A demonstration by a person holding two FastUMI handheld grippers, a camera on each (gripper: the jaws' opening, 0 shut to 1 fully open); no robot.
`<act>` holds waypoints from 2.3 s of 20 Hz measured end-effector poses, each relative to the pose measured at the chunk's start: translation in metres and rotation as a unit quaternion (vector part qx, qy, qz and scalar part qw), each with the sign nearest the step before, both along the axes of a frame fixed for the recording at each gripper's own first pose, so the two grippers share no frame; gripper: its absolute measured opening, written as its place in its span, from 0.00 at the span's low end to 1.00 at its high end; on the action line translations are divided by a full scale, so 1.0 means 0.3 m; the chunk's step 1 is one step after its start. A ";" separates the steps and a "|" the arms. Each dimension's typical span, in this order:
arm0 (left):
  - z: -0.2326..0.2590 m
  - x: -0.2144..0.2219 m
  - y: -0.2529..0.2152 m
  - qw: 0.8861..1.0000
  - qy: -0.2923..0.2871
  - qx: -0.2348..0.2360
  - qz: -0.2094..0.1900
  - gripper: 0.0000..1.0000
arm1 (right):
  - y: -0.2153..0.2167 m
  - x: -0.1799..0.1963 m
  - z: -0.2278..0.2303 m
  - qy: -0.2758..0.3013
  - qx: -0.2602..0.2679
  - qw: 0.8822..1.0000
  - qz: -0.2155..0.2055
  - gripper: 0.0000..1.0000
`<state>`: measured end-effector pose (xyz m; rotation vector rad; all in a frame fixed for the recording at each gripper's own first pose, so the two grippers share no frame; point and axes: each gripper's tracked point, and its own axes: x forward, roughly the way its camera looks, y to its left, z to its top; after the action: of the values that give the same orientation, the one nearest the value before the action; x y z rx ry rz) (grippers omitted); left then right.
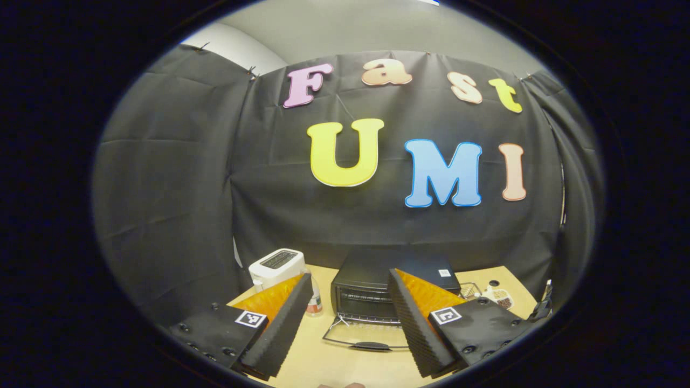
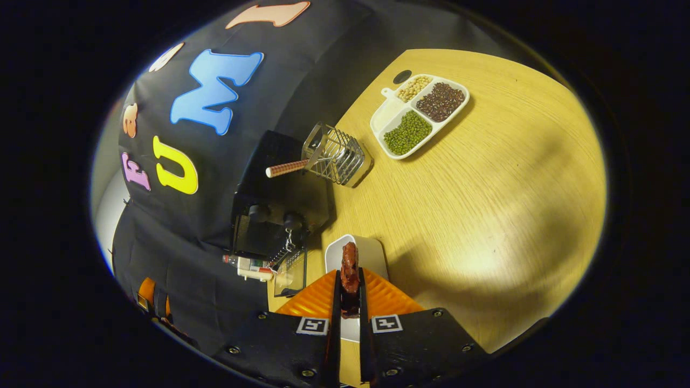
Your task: Open the electric oven with the left hand, put the food in, and close the electric oven.
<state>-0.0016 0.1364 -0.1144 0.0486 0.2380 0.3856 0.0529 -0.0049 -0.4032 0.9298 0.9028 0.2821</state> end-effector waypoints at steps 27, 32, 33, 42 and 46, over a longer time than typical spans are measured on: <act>0.054 0.090 0.334 0.992 -0.039 -0.043 -0.109 0.99 | 0.543 0.095 0.620 -0.134 0.200 0.969 -0.060 0.15; 0.046 0.061 0.439 0.994 -0.034 -0.037 -0.101 0.99 | 0.699 0.175 0.559 -0.114 0.211 0.969 -0.060 0.15; 0.039 0.055 0.461 0.994 -0.032 -0.036 -0.097 0.95 | 0.722 0.189 0.539 -0.109 0.207 0.970 -0.061 0.15; -0.030 -0.013 0.636 0.998 0.000 -0.023 -0.062 0.95 | 0.872 0.406 0.236 -0.040 0.167 0.974 -0.146 0.15; -0.053 -0.046 0.684 0.999 0.015 -0.024 -0.046 0.99 | 0.917 0.491 0.142 -0.022 0.156 0.971 -0.180 0.15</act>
<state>-0.0156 0.3415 -0.1302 0.0174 0.2736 0.2865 0.2002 0.2702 -0.3606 1.3529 0.6412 0.1317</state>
